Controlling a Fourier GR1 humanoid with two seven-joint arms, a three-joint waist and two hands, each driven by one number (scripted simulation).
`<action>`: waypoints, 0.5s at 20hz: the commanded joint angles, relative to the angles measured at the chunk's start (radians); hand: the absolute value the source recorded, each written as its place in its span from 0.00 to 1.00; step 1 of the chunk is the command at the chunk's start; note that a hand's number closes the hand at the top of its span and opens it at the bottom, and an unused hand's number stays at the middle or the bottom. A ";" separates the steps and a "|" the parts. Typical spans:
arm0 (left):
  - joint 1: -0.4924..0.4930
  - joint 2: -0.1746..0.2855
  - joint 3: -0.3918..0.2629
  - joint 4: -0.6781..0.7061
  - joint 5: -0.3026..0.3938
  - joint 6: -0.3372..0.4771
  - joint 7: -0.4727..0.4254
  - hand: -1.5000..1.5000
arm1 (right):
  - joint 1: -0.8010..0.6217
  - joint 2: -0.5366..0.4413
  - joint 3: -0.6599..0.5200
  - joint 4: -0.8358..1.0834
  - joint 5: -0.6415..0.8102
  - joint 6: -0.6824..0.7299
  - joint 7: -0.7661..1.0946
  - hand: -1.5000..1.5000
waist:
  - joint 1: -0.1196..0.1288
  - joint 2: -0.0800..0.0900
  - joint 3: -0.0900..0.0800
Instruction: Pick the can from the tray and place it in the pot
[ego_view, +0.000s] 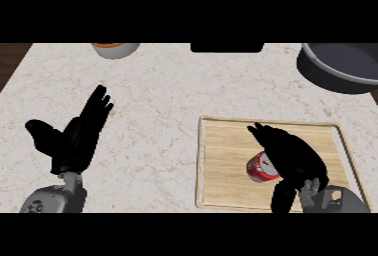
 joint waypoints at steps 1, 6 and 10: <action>0.050 0.050 0.057 -0.041 0.049 -0.067 0.002 0.50 | 0.035 -0.014 0.017 0.115 0.090 -0.074 -0.129 0.00 | 0.004 0.000 0.000; 0.026 -0.022 -0.005 -0.022 -0.027 -0.004 -0.004 0.50 | -0.008 0.051 -0.027 0.019 0.018 -0.034 -0.171 1.00 | 0.000 0.000 0.000; -0.026 -0.004 0.044 0.014 0.010 -0.049 0.013 0.50 | 0.052 0.039 0.014 0.083 0.143 -0.138 -0.300 1.00 | -0.002 0.000 0.000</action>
